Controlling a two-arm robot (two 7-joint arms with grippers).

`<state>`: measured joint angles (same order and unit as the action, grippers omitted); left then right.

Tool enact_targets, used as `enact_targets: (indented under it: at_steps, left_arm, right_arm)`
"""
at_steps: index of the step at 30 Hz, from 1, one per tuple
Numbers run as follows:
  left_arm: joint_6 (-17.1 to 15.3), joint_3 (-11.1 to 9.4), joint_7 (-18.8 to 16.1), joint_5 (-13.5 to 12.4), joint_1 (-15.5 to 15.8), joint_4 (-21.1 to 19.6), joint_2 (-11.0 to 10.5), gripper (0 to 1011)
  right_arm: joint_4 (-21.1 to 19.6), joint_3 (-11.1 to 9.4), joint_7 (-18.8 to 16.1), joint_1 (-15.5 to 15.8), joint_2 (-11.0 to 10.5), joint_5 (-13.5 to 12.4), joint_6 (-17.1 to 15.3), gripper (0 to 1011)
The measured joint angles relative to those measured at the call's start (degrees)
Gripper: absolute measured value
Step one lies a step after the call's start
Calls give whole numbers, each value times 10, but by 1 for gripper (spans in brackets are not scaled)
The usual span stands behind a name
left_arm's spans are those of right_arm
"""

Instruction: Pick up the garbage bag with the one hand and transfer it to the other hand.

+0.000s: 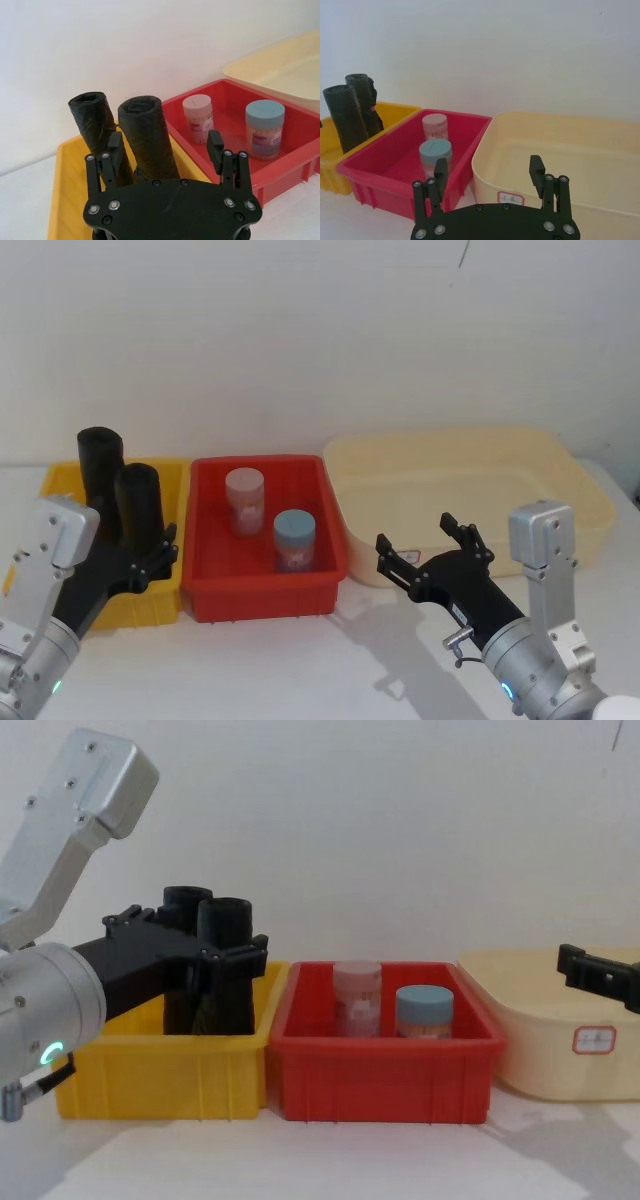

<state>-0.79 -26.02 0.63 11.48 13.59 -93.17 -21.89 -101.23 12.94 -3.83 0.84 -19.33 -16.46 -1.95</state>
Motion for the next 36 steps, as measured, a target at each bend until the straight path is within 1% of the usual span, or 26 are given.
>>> enact_targets:
  at_steps: [28,36]
  left_arm:
    - [0,0,0,0,0,0,0,1001]
    - [8,2,-8,-9,-4,-2,3,1001]
  right_arm:
    - [0,0,0,0,0,0,0,1000]
    - [0,0,0,0,0,0,0,1000]
